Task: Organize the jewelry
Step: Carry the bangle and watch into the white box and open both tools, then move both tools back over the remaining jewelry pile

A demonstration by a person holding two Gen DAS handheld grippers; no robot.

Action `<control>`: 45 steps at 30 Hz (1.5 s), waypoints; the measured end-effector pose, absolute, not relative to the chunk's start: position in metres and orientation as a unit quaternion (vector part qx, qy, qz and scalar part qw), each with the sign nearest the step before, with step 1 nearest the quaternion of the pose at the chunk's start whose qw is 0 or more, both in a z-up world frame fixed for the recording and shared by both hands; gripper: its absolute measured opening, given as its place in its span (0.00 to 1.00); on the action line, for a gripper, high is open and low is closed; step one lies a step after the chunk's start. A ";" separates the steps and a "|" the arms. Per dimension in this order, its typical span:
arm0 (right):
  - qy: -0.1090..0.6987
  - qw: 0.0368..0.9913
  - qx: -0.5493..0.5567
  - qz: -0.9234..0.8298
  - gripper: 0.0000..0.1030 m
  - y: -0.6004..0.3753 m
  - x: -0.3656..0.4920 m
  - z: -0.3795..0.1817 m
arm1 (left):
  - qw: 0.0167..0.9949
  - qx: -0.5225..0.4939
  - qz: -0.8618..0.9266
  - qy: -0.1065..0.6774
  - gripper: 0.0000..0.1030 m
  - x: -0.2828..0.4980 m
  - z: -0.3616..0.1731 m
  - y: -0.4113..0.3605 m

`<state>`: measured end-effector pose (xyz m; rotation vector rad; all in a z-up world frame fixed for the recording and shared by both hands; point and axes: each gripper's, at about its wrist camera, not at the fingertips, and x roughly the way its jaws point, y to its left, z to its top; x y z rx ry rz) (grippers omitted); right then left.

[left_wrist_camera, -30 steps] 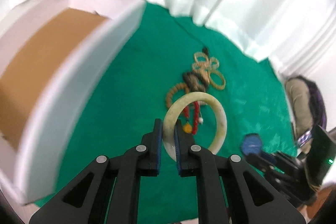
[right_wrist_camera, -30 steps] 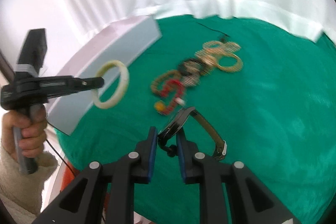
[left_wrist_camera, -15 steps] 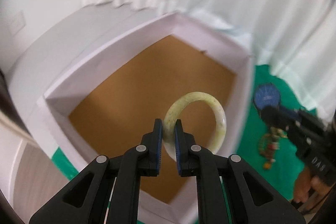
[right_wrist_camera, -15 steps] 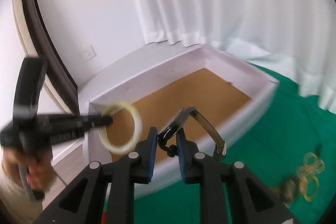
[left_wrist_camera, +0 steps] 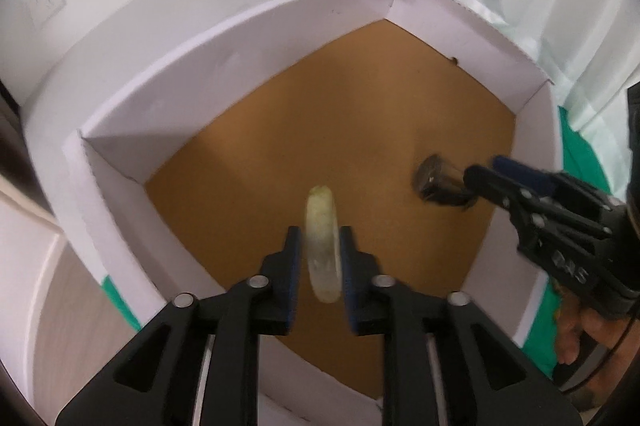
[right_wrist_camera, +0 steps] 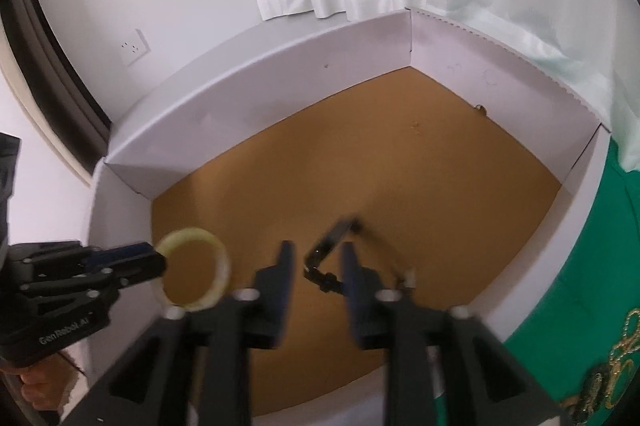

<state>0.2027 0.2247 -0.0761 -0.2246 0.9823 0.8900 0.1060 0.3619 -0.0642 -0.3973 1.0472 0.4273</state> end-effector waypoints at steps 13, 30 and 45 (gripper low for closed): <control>0.410 0.828 -0.044 0.380 0.68 0.114 0.170 -0.028 | 0.873 -0.085 0.219 0.428 0.91 0.102 -0.025 0.330; 0.433 0.866 -0.009 0.250 0.68 -0.081 0.067 -0.064 | 0.870 0.001 0.214 0.445 0.91 0.106 -0.052 0.278; 0.459 0.870 0.045 0.172 0.68 -0.147 0.057 -0.080 | 0.861 0.089 0.206 0.457 0.97 0.085 -0.045 0.229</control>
